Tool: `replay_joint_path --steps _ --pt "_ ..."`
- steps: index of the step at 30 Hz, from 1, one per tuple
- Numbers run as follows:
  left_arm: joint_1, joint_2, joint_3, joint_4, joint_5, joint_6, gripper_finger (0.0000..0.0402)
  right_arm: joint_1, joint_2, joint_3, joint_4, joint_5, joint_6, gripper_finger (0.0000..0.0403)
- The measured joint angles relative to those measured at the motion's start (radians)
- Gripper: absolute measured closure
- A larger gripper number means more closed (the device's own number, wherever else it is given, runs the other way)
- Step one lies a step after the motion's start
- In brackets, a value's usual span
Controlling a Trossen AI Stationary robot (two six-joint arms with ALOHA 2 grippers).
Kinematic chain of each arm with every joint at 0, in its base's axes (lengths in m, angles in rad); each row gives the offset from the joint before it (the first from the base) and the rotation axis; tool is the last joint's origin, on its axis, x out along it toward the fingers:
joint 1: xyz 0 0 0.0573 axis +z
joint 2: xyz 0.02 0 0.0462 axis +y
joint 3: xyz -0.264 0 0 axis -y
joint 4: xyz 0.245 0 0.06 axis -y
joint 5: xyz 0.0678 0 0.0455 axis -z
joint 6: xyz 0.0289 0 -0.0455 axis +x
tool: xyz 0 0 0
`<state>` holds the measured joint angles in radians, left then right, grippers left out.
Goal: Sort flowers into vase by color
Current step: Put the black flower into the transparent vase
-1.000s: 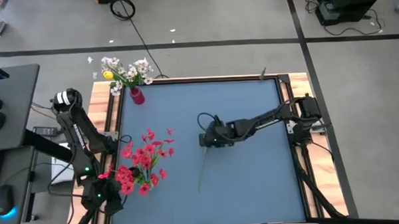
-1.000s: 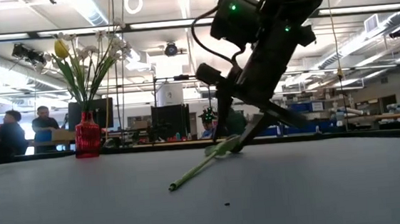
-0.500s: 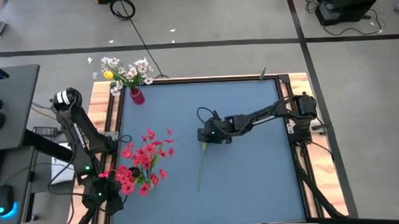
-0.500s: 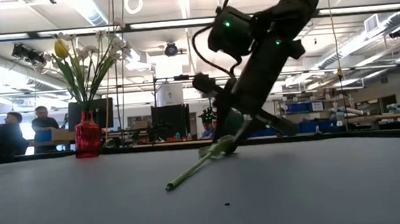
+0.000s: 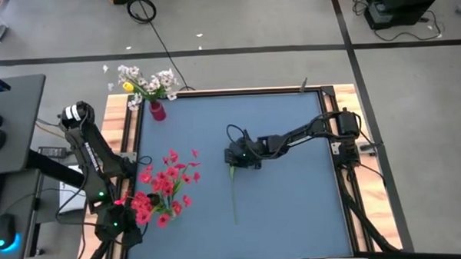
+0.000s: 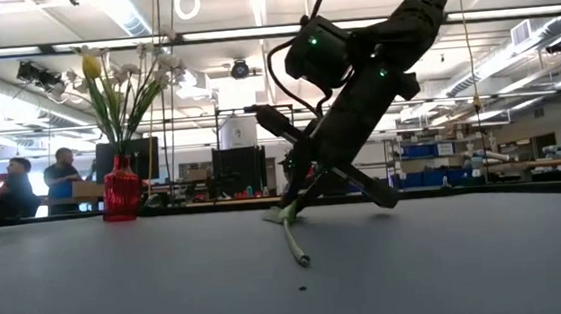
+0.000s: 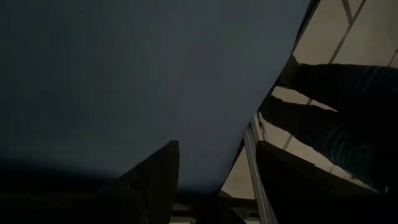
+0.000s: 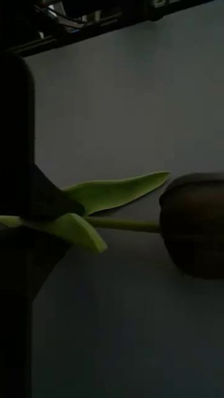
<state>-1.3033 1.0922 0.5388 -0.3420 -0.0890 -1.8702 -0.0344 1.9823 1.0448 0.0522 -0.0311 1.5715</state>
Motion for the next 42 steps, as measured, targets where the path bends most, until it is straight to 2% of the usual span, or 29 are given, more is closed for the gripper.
replay_joint_path --steps 5,10,14,20,26,32,34,37,39,42 --pt "0.0 -0.001 0.0 0.004 0.005 0.007 0.0182 0.02 -0.056 -0.005 -0.013 0.062 -0.027 0.0392" --pt "-0.002 -0.016 0.011 0.024 0.008 0.064 0.0185 0.063 -0.13 -0.003 0.07 0.13 -0.124 0.0393" --pt "-0.003 -0.025 0.015 0.078 0.054 0.147 0.0196 0.108 -0.162 -0.003 0.187 0.174 -0.213 0.0393" --pt "-0.001 -0.027 0.016 0.114 0.136 0.17 0.0215 0.18 -0.167 -0.002 0.383 0.214 -0.354 0.0393" --pt "0.003 -0.027 0.016 0.134 0.165 0.21 0.0258 0.25 -0.168 -0.002 0.5 0.231 -0.434 0.0394" --pt "0.021 -0.026 0.048 0.052 0.11 0.19 0.0299 0.293 -0.169 -0.001 0.498 0.28 -0.442 0.0394" --pt "0.036 -0.045 0.064 0.078 0.095 0.192 0.031 0.304 -0.169 -0.001 0.496 0.284 -0.441 0.0394" --pt "0.077 -0.05 0.097 0.089 0.054 0.283 0.0327 0.316 -0.169 -0.001 0.494 0.284 -0.438 0.0394" --pt "0.098 -0.056 0.169 0.084 0.03 0.358 0.0339 0.32 -0.169 -0.001 0.493 0.284 -0.435 0.0394" --pt "0.102 -0.058 0.272 -0.033 0.03 0.457 0.0354 0.321 -0.169 -0.001 0.485 0.284 -0.431 0.0394"
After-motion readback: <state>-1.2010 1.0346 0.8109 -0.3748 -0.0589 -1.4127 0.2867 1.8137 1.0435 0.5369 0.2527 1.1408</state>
